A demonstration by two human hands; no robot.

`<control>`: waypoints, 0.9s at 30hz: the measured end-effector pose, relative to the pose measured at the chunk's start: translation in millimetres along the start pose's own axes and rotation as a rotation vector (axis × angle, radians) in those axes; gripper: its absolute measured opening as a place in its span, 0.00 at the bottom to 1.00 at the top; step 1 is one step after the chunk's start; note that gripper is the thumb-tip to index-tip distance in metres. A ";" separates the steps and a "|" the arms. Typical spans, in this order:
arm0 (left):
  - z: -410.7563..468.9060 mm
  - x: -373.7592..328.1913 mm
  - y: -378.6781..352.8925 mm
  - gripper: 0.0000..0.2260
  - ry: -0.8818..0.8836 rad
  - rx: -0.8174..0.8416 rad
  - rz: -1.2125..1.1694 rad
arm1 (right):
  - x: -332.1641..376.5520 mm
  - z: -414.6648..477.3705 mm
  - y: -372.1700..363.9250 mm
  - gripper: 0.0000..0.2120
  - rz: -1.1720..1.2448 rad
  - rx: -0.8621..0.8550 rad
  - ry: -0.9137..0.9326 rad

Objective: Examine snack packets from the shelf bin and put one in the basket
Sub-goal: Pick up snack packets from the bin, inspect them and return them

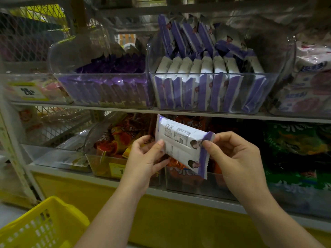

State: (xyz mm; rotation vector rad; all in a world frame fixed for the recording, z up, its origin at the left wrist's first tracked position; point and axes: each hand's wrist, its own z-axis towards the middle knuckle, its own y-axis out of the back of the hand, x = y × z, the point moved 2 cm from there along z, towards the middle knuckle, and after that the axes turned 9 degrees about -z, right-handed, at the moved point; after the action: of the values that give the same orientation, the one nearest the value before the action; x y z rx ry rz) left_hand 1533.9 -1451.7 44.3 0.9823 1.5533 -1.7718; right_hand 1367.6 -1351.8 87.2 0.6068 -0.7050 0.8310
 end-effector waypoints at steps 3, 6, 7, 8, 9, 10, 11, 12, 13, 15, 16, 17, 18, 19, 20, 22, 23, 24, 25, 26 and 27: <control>-4.7 2.1 -7.5 0.15 0.045 -0.001 0.129 | 2.7 -2.5 -5.2 0.04 -0.025 -0.055 0.041; -11.8 2.2 -18.7 0.22 0.179 0.147 0.039 | 3.7 -4.9 -11.3 0.03 -0.061 -0.049 0.069; -14.0 1.9 -20.9 0.26 0.216 0.190 0.002 | 3.9 -5.1 -13.3 0.04 -0.068 -0.038 0.068; -15.9 2.2 -22.5 0.31 0.246 0.230 -0.028 | 4.2 -5.1 -14.6 0.04 -0.069 -0.027 0.063; -17.2 2.6 -23.3 0.37 0.269 0.267 -0.049 | 4.7 -5.1 -15.9 0.03 -0.068 -0.016 0.060; -18.4 2.6 -23.8 0.42 0.283 0.299 -0.062 | 5.1 -5.2 -17.0 0.03 -0.069 -0.004 0.059; -19.2 2.3 -24.1 0.44 0.289 0.322 -0.065 | 5.5 -5.6 -18.0 0.03 -0.071 0.007 0.058; -19.3 1.9 -24.2 0.44 0.288 0.330 -0.063 | 5.5 -6.5 -19.0 0.03 -0.072 0.017 0.054; -18.7 1.2 -23.7 0.43 0.283 0.324 -0.056 | 5.3 -7.7 -20.2 0.04 -0.065 0.027 0.042; -17.7 -0.3 -22.7 0.38 0.263 0.296 -0.037 | 4.3 -9.8 -22.3 0.06 -0.026 0.044 0.004; -17.2 -0.6 -21.9 0.36 0.255 0.279 -0.032 | 3.8 -10.1 -22.9 0.06 -0.001 0.051 -0.014; -16.5 -0.4 -20.9 0.34 0.249 0.262 -0.034 | 3.2 -9.8 -23.2 0.06 0.026 0.056 -0.028; -16.0 -0.2 -20.2 0.32 0.246 0.246 -0.042 | 2.8 -9.4 -23.2 0.06 0.054 0.061 -0.042; -15.7 -0.2 -19.2 0.31 0.250 0.231 -0.055 | 2.3 -8.9 -23.0 0.06 0.080 0.065 -0.055; -15.4 0.1 -18.5 0.31 0.259 0.222 -0.073 | 2.0 -8.5 -22.4 0.06 0.106 0.066 -0.073; -16.0 0.2 -17.8 0.32 0.292 0.220 -0.118 | 0.3 -8.1 -20.5 0.05 0.166 0.063 -0.121; -16.6 0.4 -17.5 0.32 0.312 0.216 -0.146 | -1.0 -7.8 -19.3 0.05 0.196 0.062 -0.145; -16.8 1.3 -16.8 0.31 0.332 0.212 -0.174 | -1.7 -7.6 -18.4 0.05 0.220 0.065 -0.165; -16.4 2.7 -15.9 0.28 0.350 0.212 -0.201 | -3.0 -7.5 -17.4 0.05 0.237 0.069 -0.178; -15.9 4.1 -14.9 0.25 0.366 0.217 -0.228 | -3.6 -7.5 -16.6 0.05 0.250 0.075 -0.190; -15.4 5.2 -14.1 0.23 0.379 0.224 -0.255 | -4.5 -7.7 -15.9 0.05 0.259 0.081 -0.197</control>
State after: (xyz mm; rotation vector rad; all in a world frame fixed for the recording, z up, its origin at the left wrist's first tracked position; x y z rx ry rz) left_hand 1521.8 -1434.1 47.1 1.3412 1.8027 -2.0584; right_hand 1380.9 -1356.8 75.8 0.6856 -0.9464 1.0526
